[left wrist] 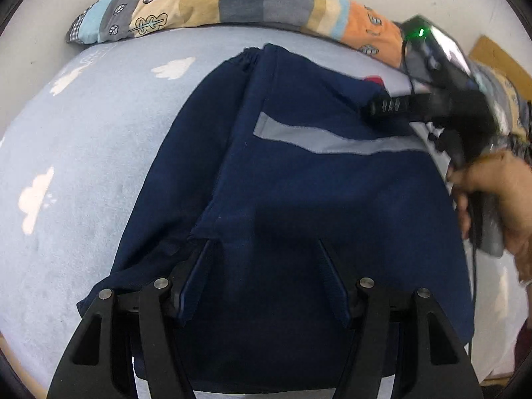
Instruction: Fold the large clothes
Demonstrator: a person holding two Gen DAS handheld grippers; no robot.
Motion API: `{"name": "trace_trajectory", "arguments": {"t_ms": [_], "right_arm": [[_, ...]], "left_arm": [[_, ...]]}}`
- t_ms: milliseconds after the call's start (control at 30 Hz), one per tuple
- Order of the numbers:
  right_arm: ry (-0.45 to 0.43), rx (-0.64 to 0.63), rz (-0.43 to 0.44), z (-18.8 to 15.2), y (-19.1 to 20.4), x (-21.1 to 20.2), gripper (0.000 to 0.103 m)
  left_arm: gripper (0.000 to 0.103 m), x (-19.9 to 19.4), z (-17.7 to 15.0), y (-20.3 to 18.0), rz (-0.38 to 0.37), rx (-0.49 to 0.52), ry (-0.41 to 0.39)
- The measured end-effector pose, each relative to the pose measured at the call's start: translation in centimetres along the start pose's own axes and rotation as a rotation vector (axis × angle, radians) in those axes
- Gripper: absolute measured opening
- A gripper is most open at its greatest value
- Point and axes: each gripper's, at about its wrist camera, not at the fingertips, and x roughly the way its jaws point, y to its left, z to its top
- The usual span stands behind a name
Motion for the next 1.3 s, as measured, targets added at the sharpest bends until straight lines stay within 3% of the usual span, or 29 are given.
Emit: {"name": "trace_trajectory", "arguments": {"t_ms": [67, 133, 300, 367, 433, 567, 633, 733, 833, 933, 1000, 1067, 1167, 1300], "right_arm": [[0.021, 0.081, 0.05, 0.3, -1.8, -0.1, 0.08], [-0.053, 0.122, 0.137, -0.3, -3.2, -2.7, 0.08], [-0.179, -0.006, 0.159, -6.1, -1.0, -10.6, 0.08], [-0.193, -0.058, 0.172, -9.2, 0.6, -12.3, 0.074], [-0.203, -0.088, 0.176, -12.2, 2.0, -13.5, 0.058], [-0.113, -0.088, 0.179, -15.9, 3.9, -10.2, 0.057], [-0.077, -0.121, 0.149, -16.2, 4.3, -8.5, 0.065], [-0.037, -0.101, 0.146, -15.2, 4.1, -9.3, 0.066], [-0.124, -0.089, 0.161, -16.4, 4.4, -14.0, 0.066], [-0.159, -0.108, 0.177, -18.5, 6.2, -16.3, 0.067], [-0.146, -0.131, 0.18, -19.9, 8.0, -15.8, 0.066], [-0.099, -0.182, 0.108, -21.3, 9.8, -13.1, 0.067], [-0.075, -0.204, 0.065, -21.8, 10.9, -10.8, 0.069], [-0.041, -0.166, 0.096, -20.7, 10.7, -12.8, 0.073]], "left_arm": [[0.063, -0.5, 0.1, 0.1, -0.016, -0.004, -0.009], [0.063, -1.3, 0.1, 0.6, -0.047, -0.02, -0.024], [0.063, -3.4, -0.1, 1.2, -0.053, -0.029, -0.08], [0.063, -3.2, -0.2, 1.3, -0.064, -0.037, -0.062], [0.063, -2.6, -0.2, 1.6, -0.067, -0.044, -0.041], [0.063, -0.9, -0.2, 1.7, -0.077, -0.039, -0.004], [0.063, -0.4, -0.3, 1.6, -0.079, -0.038, 0.004], [0.063, -1.2, -0.5, 1.4, -0.074, -0.018, -0.029], [0.063, -2.4, -0.7, 1.6, -0.079, -0.011, -0.049], [0.063, -3.0, -0.6, 2.6, -0.069, -0.018, -0.058], [0.063, -2.8, -0.4, 3.1, -0.087, -0.044, -0.044], [0.063, -2.5, -0.4, 3.3, -0.09, -0.05, -0.03], [0.063, -2.3, -0.6, 3.0, -0.066, -0.029, -0.025], [0.063, -3.5, -0.4, 3.0, -0.094, -0.043, -0.043]]}}
